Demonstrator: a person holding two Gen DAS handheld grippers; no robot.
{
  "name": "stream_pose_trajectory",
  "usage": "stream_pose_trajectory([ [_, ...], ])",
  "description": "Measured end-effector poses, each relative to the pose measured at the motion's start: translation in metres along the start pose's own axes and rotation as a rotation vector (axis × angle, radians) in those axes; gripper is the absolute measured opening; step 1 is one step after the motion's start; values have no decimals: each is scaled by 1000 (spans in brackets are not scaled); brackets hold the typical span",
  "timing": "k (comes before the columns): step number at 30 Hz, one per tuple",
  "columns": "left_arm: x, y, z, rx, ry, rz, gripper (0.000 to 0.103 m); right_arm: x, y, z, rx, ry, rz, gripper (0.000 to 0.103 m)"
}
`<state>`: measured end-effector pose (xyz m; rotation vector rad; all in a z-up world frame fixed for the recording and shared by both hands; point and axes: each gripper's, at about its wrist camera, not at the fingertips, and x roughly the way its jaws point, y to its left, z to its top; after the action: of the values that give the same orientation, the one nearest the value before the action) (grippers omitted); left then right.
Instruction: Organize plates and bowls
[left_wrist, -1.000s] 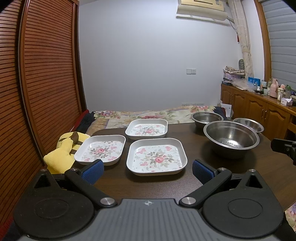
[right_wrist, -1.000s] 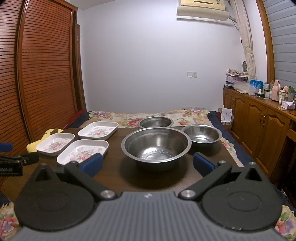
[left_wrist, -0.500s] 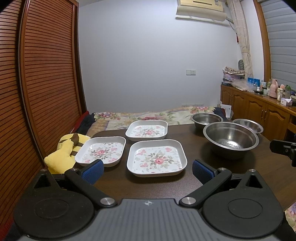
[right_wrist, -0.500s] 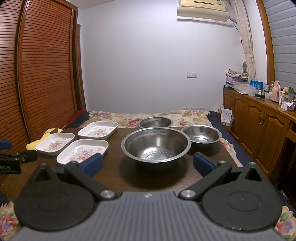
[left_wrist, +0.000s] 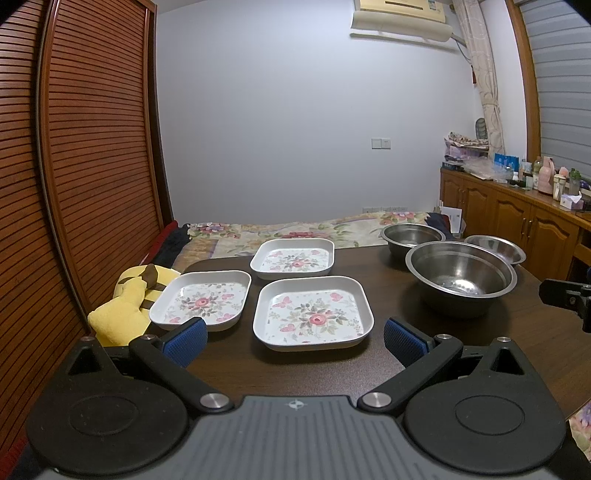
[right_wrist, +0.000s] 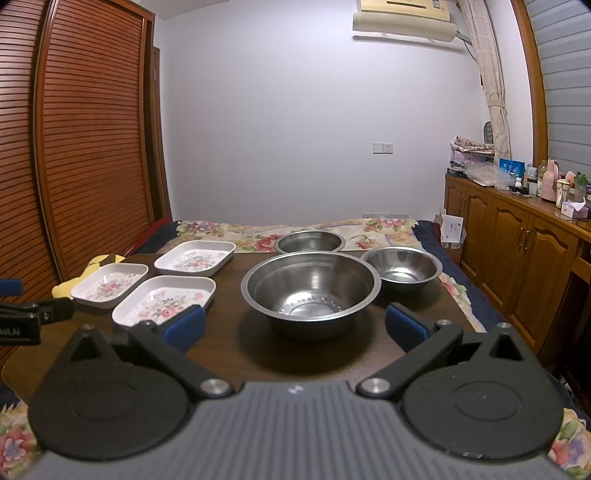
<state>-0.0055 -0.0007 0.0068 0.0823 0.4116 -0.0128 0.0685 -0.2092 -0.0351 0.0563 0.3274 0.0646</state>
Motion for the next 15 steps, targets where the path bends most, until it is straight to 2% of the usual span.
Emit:
stream_pose_trajectory([
  [15, 1, 0, -3, 2, 6, -4, 103, 0, 0, 0, 0, 3, 1, 103],
])
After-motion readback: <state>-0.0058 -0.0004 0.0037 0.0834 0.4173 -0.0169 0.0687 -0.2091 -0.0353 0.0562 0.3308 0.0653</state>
